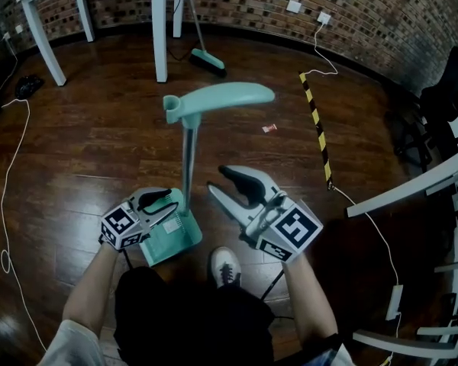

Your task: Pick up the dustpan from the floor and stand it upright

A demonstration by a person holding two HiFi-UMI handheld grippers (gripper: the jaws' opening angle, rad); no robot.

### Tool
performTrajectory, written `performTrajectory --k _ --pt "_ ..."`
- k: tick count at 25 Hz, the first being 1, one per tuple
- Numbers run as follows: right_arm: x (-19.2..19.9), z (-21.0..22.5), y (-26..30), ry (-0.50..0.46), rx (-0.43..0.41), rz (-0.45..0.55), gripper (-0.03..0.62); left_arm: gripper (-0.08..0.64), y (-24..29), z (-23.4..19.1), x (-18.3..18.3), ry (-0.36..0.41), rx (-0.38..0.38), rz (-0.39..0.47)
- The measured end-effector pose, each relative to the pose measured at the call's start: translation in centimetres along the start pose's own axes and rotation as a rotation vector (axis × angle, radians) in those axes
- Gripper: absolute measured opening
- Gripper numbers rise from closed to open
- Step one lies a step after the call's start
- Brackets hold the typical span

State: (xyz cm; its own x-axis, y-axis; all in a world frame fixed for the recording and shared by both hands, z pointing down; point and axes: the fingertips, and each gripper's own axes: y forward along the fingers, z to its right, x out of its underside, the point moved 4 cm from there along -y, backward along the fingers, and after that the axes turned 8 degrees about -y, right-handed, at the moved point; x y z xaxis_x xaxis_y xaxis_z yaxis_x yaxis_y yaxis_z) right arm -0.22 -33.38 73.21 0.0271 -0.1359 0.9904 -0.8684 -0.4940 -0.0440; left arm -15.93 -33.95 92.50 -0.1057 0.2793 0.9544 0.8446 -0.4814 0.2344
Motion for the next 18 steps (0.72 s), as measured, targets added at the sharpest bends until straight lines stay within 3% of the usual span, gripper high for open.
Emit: performTrajectory --k 3,4,5,10,15,18 --pt "-1.7 1.1 -1.2 -0.032 0.021 0.021 0.051 0.16 -1.8 0.1 -3.2 0.045 -0.038 0.028" --pt "-2.3 1.6 -1.4 -0.032 0.036 0.028 0.017 0.123 -2.4 0.2 -4.5 0.059 -0.057 0.035" --pt "-3.1 2.0 -1.4 -0.032 0.05 0.03 -0.007 0.017 -3.0 0.3 -5.9 0.069 -0.081 0.042" --pt "-8.8 3.4 -3.2 -0.082 0.133 -0.022 -0.015 -0.006 -6.2 2.9 -13.3 0.077 -0.173 0.099" --pt "-16.3 5.1 -6.1 -0.062 0.171 -0.111 -0.017 -0.006 -8.3 6.5 -22.5 0.048 -0.219 0.071" --pt "-21.8 6.6 -7.1 -0.049 0.19 -0.143 -0.017 -0.006 -10.1 7.8 -28.4 0.037 -0.243 0.097"
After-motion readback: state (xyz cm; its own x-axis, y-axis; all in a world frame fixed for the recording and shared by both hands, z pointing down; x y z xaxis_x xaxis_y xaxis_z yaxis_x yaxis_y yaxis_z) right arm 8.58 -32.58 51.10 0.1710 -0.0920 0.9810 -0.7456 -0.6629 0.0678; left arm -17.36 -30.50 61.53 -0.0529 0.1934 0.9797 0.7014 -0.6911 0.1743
